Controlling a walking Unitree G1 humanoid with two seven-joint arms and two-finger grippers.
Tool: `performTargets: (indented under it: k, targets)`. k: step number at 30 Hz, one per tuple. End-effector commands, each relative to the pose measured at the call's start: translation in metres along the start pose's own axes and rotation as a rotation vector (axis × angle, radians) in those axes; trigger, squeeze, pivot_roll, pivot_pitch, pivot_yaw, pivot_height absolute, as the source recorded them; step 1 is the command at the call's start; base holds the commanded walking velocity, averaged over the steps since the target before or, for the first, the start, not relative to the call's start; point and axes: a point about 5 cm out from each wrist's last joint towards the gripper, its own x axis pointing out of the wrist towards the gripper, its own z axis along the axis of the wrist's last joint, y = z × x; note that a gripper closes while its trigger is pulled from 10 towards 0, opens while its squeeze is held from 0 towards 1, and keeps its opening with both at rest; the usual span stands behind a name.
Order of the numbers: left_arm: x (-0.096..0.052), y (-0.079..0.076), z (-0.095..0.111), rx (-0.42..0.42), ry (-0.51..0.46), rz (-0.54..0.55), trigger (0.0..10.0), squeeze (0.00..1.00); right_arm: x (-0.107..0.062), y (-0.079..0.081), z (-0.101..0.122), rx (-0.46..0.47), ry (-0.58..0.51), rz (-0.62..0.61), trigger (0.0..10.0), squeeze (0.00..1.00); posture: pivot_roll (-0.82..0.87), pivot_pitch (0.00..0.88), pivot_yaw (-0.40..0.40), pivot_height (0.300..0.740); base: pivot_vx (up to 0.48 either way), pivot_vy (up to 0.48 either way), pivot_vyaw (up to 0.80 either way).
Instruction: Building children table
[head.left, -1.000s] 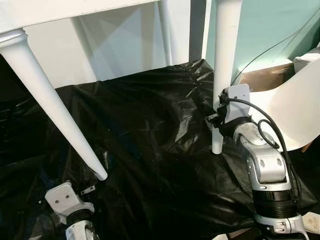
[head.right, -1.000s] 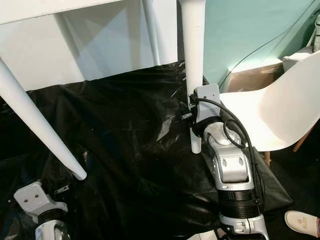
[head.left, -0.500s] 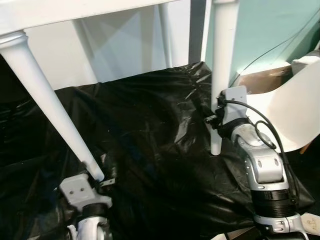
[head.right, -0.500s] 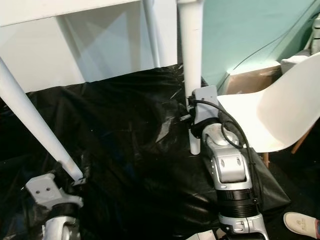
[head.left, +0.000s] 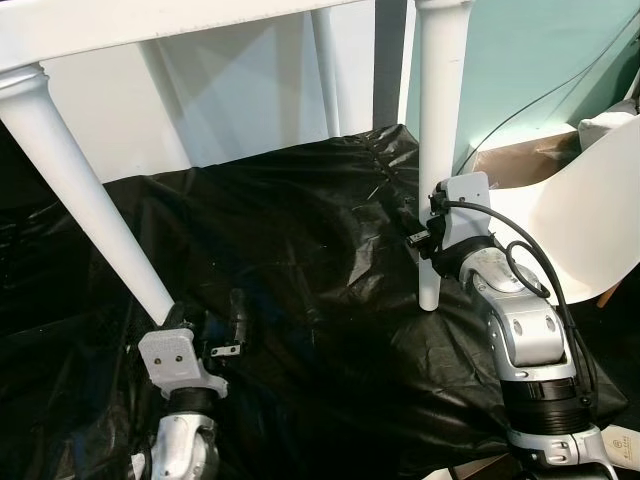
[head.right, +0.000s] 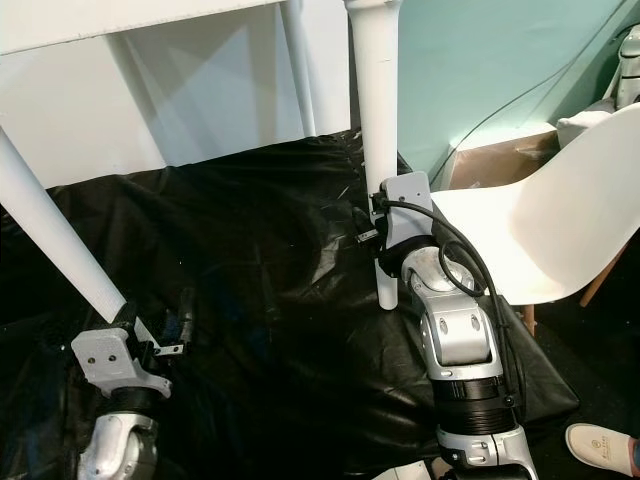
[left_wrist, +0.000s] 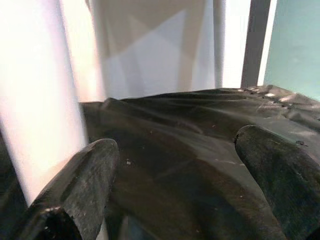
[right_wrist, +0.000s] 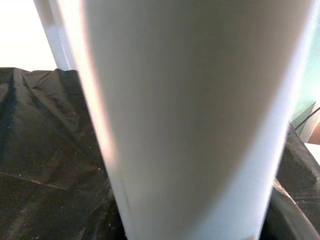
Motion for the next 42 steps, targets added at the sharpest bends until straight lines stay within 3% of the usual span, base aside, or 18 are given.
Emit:
performTargets:
  k: [1,8,11,18,21,23,27,29,34,35,36,37,38,40,42]
  targets:
    - [-0.010,0.000,0.004,0.025,-0.001,-0.025,10.0,0.00,0.001,0.025,0.001,-0.062,-0.018,0.131,0.0,0.00,-0.06,0.000,0.050,0.740,0.000,0.000,0.00]
    - [-0.029,-0.003,0.014,0.038,0.002,-0.029,10.0,0.00,0.000,0.025,-0.001,-0.066,-0.013,0.143,0.0,0.00,-0.04,0.000,0.042,0.740,0.000,0.000,0.00]
    - [-0.039,0.004,0.015,0.070,0.012,0.005,10.0,0.00,0.001,0.027,-0.002,-0.066,-0.011,0.154,0.0,0.00,-0.04,0.000,0.040,0.740,0.000,0.000,0.00]
    - [-0.038,0.012,0.011,0.098,0.018,0.068,10.0,0.00,0.001,0.028,-0.002,-0.065,-0.011,0.161,0.0,0.00,-0.03,0.000,0.035,0.740,0.000,0.000,0.00]
    - [-0.018,0.029,0.007,0.109,0.004,0.244,10.0,0.00,0.000,0.029,-0.002,-0.071,-0.017,0.165,0.0,0.00,-0.04,0.000,0.037,0.740,0.000,0.000,0.00]
    - [-0.013,0.033,0.004,0.105,0.013,0.280,10.0,0.00,-0.001,0.028,-0.003,-0.073,-0.019,0.162,0.0,0.00,-0.05,0.000,0.040,0.740,0.000,0.000,0.00]
    - [-0.005,0.031,0.000,0.073,0.033,0.295,10.0,0.00,-0.005,0.026,-0.005,-0.074,-0.021,0.155,0.0,0.00,-0.05,0.000,0.041,0.740,0.000,0.000,0.00]
    - [0.005,0.027,-0.005,0.089,0.062,0.320,10.0,0.00,-0.008,0.025,-0.007,-0.076,-0.021,0.155,0.0,0.00,-0.06,0.000,0.044,0.740,0.000,0.000,0.00]
    - [0.011,0.024,-0.013,0.087,0.114,0.347,10.0,0.00,-0.012,0.026,-0.008,-0.077,-0.027,0.157,0.0,0.00,-0.06,0.000,0.050,0.740,0.000,0.000,0.00]
    - [0.013,0.021,-0.017,0.051,0.130,0.347,10.0,0.00,-0.013,0.026,-0.007,-0.079,-0.032,0.159,0.0,0.00,-0.07,0.000,0.052,0.740,0.000,0.000,0.00]
    - [0.014,0.017,-0.021,0.032,0.157,0.335,10.0,0.00,-0.013,0.026,-0.007,-0.083,-0.040,0.159,2.5,0.00,-0.07,0.000,0.052,0.740,0.000,0.000,0.00]
    - [0.014,0.017,-0.021,0.032,0.157,0.335,10.0,0.00,-0.013,0.026,-0.007,-0.083,-0.040,0.159,2.5,0.00,-0.07,0.000,0.052,0.740,0.000,0.000,0.00]
    - [0.015,0.013,-0.023,0.004,0.165,0.327,10.0,0.00,-0.014,0.026,-0.006,-0.085,-0.049,0.157,8.4,0.00,-0.06,0.000,0.054,0.740,0.000,0.000,0.00]
    - [0.016,0.008,-0.025,0.003,0.168,0.314,10.0,0.00,-0.015,0.027,-0.005,-0.086,-0.061,0.153,10.0,0.00,-0.06,0.000,0.057,0.740,0.000,0.000,0.00]
    - [0.016,0.008,-0.024,0.016,0.166,0.324,10.0,0.00,-0.015,0.028,-0.005,-0.087,-0.063,0.153,10.0,0.00,-0.06,0.000,0.057,0.740,0.000,0.000,0.00]
